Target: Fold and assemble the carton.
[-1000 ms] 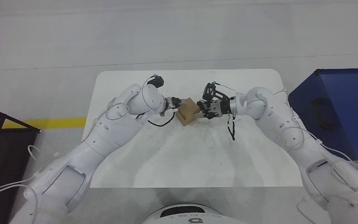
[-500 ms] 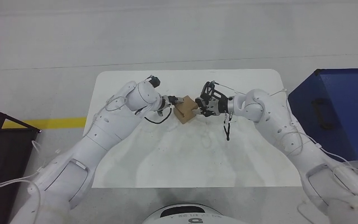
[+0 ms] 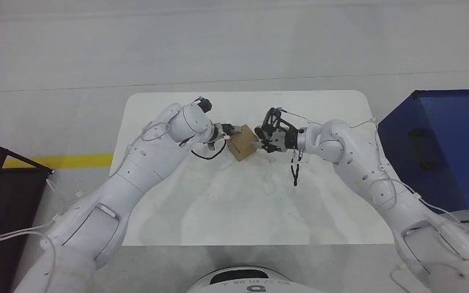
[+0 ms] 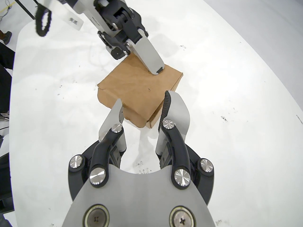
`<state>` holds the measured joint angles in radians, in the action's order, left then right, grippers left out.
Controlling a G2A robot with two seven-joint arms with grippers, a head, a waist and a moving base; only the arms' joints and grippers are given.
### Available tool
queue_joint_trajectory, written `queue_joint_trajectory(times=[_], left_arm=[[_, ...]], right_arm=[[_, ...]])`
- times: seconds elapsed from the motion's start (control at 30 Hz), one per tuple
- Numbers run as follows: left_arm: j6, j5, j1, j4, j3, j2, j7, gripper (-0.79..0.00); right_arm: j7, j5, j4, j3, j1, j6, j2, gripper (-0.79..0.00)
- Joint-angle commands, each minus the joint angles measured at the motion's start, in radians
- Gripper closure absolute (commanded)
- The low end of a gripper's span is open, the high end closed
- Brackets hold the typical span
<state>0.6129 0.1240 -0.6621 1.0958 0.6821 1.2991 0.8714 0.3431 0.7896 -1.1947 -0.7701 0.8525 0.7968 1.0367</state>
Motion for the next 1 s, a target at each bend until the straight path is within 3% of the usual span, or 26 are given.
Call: queue_joint_trajectory(times=[0.0,0.07,0.23,0.43,0.67,0.97], left_arm=[[-0.007,-0.011,0.001,0.001,0.019,-0.004,0.007,-0.785],[-0.004,-0.026,-0.002,-0.001,0.048,-0.008,-0.013,-0.785],[-0.020,-0.073,-0.034,0.019,0.104,-0.010,-0.109,-0.785],[-0.052,-0.091,-0.070,0.043,0.100,0.002,-0.179,-0.785],[-0.086,-0.077,-0.074,0.028,0.079,0.014,-0.184,-0.785],[-0.120,-0.003,-0.063,0.038,0.074,0.001,-0.060,-0.785]], right_arm=[[-0.006,0.001,0.000,-0.015,0.007,0.018,-0.005,-0.376],[-0.011,0.008,-0.009,-0.029,0.017,0.021,-0.010,-0.388],[0.006,0.058,-0.068,-0.049,0.049,-0.043,-0.017,-0.542],[0.039,0.106,-0.127,-0.052,0.071,-0.118,-0.016,-0.603],[0.028,0.151,-0.152,-0.062,0.092,-0.171,-0.014,-0.573],[0.037,0.160,-0.154,-0.066,0.099,-0.196,-0.006,-0.557]])
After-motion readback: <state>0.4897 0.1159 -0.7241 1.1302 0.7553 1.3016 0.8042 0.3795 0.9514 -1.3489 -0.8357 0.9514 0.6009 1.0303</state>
